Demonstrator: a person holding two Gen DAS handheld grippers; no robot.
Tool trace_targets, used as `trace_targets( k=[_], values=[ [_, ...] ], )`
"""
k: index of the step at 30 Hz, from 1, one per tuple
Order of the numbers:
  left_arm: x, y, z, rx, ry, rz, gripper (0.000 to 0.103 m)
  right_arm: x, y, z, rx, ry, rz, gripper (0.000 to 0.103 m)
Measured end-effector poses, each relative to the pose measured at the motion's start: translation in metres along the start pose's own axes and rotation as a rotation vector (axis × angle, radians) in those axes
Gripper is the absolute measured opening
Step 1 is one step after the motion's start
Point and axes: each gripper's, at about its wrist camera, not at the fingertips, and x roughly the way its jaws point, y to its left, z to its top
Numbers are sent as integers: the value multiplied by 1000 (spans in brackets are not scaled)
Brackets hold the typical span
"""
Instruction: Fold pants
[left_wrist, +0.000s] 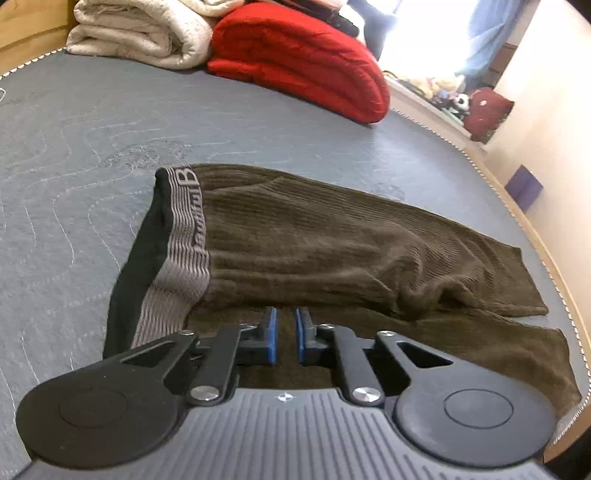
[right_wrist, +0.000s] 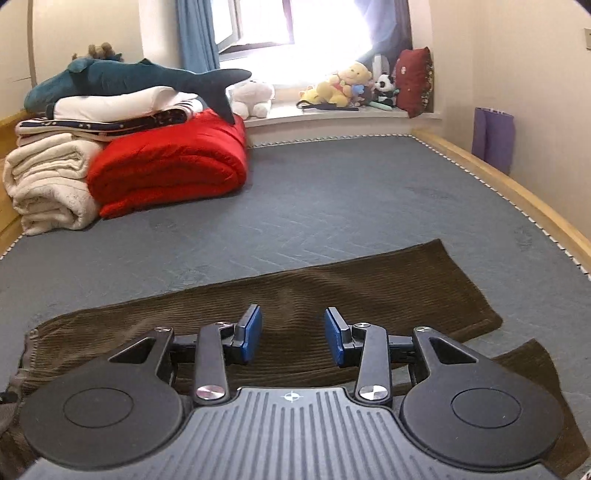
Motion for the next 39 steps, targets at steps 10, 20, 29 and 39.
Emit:
trace_targets(
  k=[10, 20, 29, 39],
  values=[
    [61, 2, 114, 14, -42, 104, 13, 9, -30, -1, 26, 57, 16, 40],
    [181, 10, 166, 162, 210, 269, 72, 12, -49, -6, 25, 112, 29, 40],
    [207, 10, 163, 255, 263, 259, 51, 22, -51, -9, 33, 147, 32, 40],
    [93, -55, 141, 563, 71, 264, 9, 30, -36, -3, 0, 153, 1, 40]
  ],
)
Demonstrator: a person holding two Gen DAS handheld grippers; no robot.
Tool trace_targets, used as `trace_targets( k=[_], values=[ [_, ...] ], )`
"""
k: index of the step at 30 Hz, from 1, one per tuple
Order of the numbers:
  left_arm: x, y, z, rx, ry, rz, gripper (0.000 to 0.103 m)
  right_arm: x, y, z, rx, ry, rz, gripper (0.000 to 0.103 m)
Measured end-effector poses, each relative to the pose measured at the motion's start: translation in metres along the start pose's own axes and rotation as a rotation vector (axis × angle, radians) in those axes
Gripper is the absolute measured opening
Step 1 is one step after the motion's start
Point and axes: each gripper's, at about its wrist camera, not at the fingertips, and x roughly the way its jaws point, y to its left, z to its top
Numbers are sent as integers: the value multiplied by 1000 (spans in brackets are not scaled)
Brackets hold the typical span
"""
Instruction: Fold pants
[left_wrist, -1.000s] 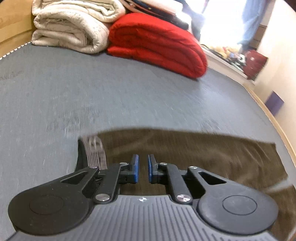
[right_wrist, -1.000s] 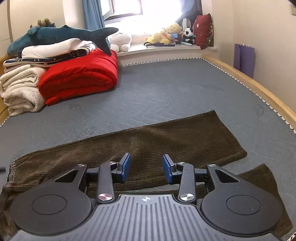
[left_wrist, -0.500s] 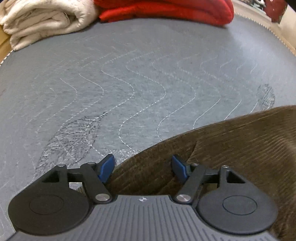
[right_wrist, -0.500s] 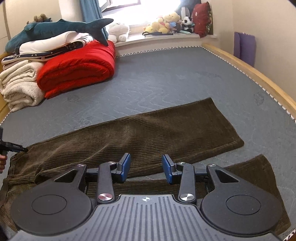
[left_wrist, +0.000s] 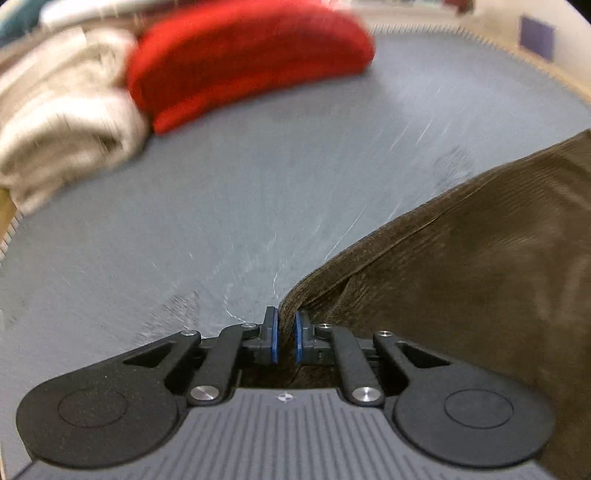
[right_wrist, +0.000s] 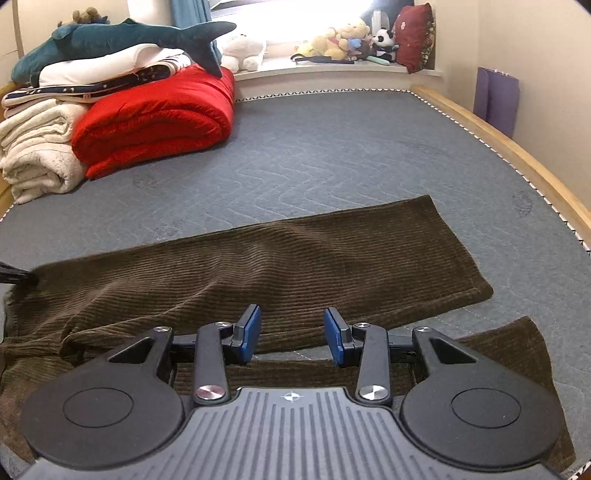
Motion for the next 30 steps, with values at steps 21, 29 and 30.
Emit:
trace_targets(
  k=[21, 29, 30],
  values=[
    [-144, -68, -223, -551, 0, -383, 39, -18, -7, -6, 318, -89, -73, 40],
    [-87, -29, -239, -821, 114, -358, 46, -9, -46, -10, 447, -54, -48, 40],
    [-84, -24, -238, -836, 104, -354, 47, -4, -52, -10, 478, -44, -41, 40]
  ],
)
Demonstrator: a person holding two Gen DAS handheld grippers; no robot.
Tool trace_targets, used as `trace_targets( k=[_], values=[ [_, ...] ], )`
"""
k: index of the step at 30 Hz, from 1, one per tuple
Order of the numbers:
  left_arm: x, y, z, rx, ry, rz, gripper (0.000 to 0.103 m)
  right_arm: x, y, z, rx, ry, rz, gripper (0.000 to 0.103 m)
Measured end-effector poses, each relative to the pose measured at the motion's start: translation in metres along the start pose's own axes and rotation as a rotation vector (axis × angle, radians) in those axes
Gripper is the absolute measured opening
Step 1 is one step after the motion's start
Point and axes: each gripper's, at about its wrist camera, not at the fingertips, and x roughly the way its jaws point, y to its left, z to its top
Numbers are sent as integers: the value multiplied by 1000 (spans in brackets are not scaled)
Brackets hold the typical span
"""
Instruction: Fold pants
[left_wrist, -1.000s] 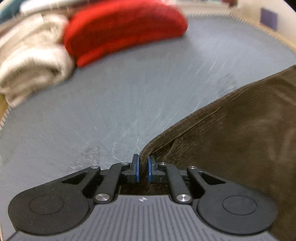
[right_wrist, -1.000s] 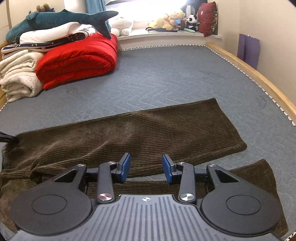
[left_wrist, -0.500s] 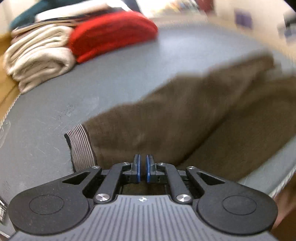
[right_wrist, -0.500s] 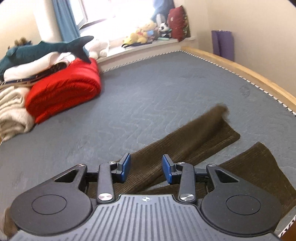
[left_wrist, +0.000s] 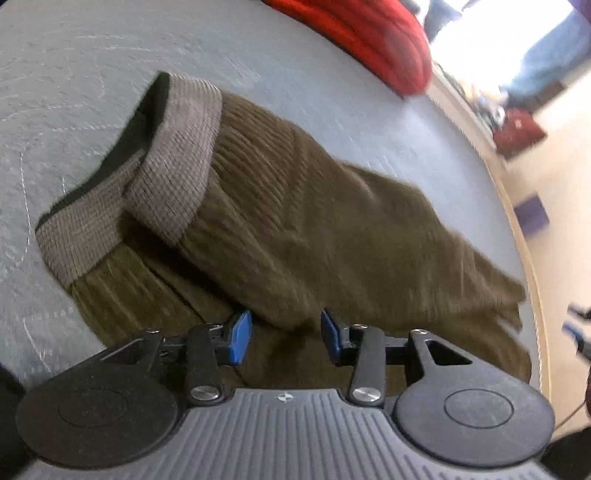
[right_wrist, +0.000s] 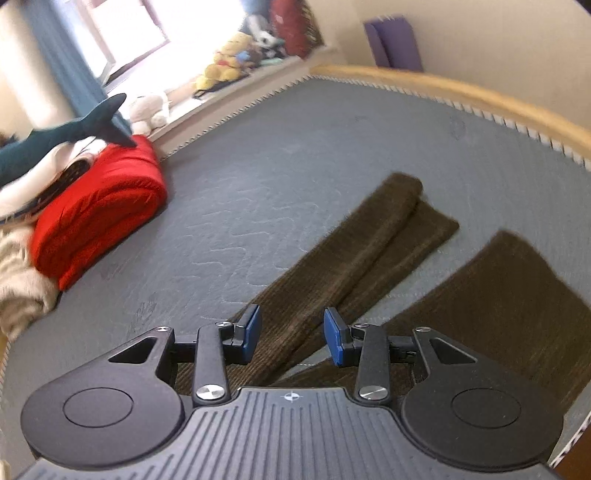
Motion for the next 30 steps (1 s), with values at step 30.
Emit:
trace_targets(
  k=[30],
  values=[
    [-1, -13, 13, 114, -180, 146, 17, 213, -76, 47, 210, 146, -91, 18]
  ],
)
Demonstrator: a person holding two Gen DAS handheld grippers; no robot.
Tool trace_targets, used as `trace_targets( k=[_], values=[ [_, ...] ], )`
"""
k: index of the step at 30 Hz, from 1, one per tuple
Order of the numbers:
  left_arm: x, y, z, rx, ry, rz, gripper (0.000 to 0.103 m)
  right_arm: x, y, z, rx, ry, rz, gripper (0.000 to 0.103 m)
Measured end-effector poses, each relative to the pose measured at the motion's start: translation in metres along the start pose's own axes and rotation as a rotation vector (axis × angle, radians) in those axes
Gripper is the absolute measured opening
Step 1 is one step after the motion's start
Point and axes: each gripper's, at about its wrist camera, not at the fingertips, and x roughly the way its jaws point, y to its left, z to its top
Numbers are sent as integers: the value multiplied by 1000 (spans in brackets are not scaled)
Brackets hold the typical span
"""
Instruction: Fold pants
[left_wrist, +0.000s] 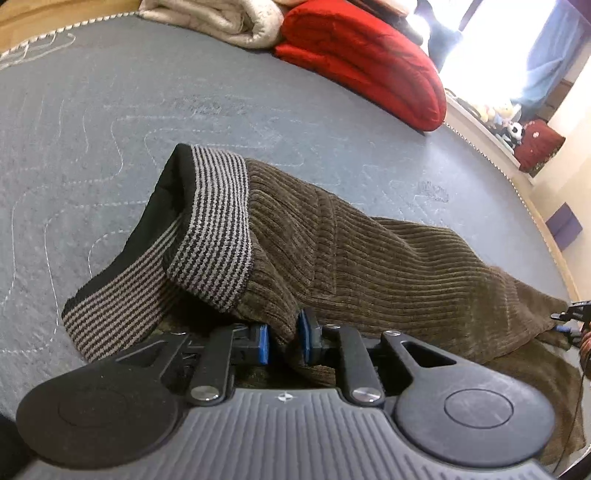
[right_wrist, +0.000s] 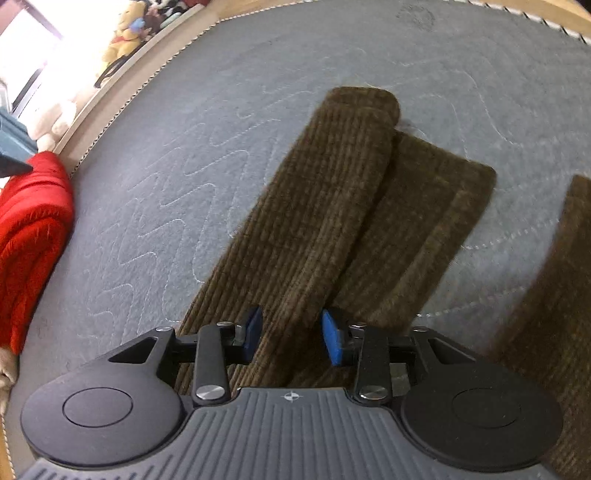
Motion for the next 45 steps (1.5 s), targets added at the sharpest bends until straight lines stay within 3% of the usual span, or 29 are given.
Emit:
trace_targets(
  k=[2, 7, 9, 11, 15, 18, 20, 22, 24, 26, 27, 29, 32, 34, 36, 37, 39, 41, 45],
  values=[
    [-3, -6, 0, 36, -22, 9, 15, -1, 4, 1, -23, -15, -1, 13],
    [-17, -21, 3, 106, -110, 18, 11, -37, 21, 2, -40, -112, 31, 9],
    [-25, -17, 7, 63, -132, -5, 9, -63, 29, -1, -52, -149, 38, 2],
    [-35, -5, 15, -28, -142, -44, 8, -89, 34, -8, -97, -177, 23, 2],
    [-63, 7, 28, -69, -173, -19, 7, -148, 20, -27, -118, -214, 25, 2],
    [-82, 9, 29, -41, -170, 55, 7, -192, -1, -61, -160, -225, -40, 2],
    [-85, 9, 26, -16, -128, 126, 7, -212, -22, -93, -179, -203, -109, 2],
    [-80, 2, 18, 24, -72, 195, 9, -218, -52, -121, -133, -128, -159, 2],
    [-75, -7, 9, 49, -32, 260, 17, -212, -83, -144, -71, -23, -213, 2],
    [-75, -19, 3, 71, -49, 341, 26, -202, -111, -154, 12, 45, -204, 3],
    [-77, -27, -1, 91, -74, 373, 35, -202, -120, -154, 48, 36, -173, 4],
    [-86, -44, -9, 135, -160, 397, 43, -206, -133, -145, 75, -20, -128, 9],
    [-96, -71, -23, 263, -280, 372, 46, -209, -154, -130, 150, -86, -142, 19],
    [-97, -88, -32, 349, -319, 290, 51, -204, -168, -124, 265, -98, -131, 19],
    [-88, -95, -41, 389, -266, 141, 57, -199, -179, -120, 355, -110, -113, 19],
    [-79, -95, -45, 374, -197, 47, 57, -196, -182, -118, 386, -119, -108, 20],
    [-59, -95, -52, 358, -67, -59, 57, -192, -188, -115, 443, -143, -97, 20],
    [-40, -97, -60, 382, 17, -79, 56, -190, -199, -114, 497, -163, -89, 20],
    [-18, -97, -61, 398, 77, -53, 56, -201, -216, -117, 621, -232, -97, 20]
  ],
)
